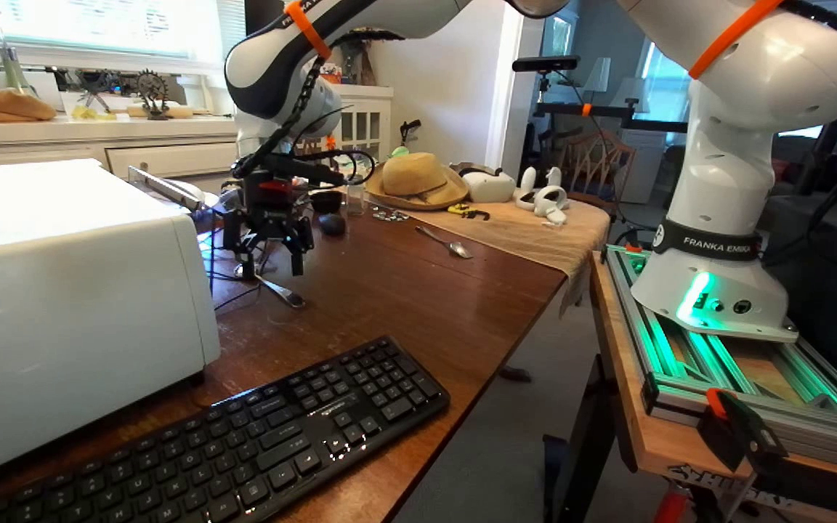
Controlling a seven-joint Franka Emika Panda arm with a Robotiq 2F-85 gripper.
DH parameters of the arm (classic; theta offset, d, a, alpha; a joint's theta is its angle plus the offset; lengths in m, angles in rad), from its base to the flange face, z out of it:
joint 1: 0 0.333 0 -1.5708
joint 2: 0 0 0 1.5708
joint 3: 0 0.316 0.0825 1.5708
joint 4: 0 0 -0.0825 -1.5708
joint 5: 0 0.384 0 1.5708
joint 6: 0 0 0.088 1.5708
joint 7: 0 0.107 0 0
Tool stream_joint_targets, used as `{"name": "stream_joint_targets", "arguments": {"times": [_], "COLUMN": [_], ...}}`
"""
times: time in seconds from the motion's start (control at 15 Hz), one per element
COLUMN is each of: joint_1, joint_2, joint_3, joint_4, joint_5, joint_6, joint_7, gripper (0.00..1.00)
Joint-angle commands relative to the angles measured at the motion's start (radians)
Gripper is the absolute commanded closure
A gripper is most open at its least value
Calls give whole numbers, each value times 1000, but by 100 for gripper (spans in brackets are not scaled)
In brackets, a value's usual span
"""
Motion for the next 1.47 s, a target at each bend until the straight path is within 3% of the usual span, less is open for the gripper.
{"name": "stream_joint_targets", "arguments": {"times": [0.0, 0.53, 0.93, 1.4], "joint_1": [5, 31, 65, 60], "joint_2": [38, 119, 183, 271], "joint_3": [1, -24, -26, -14], "joint_4": [56, 172, 332, 450], "joint_5": [-25, -89, -164, -162], "joint_6": [-49, -194, -322, -363], "joint_7": [30, 79, 91, 61], "gripper": [0, 0, 3, 4]}}
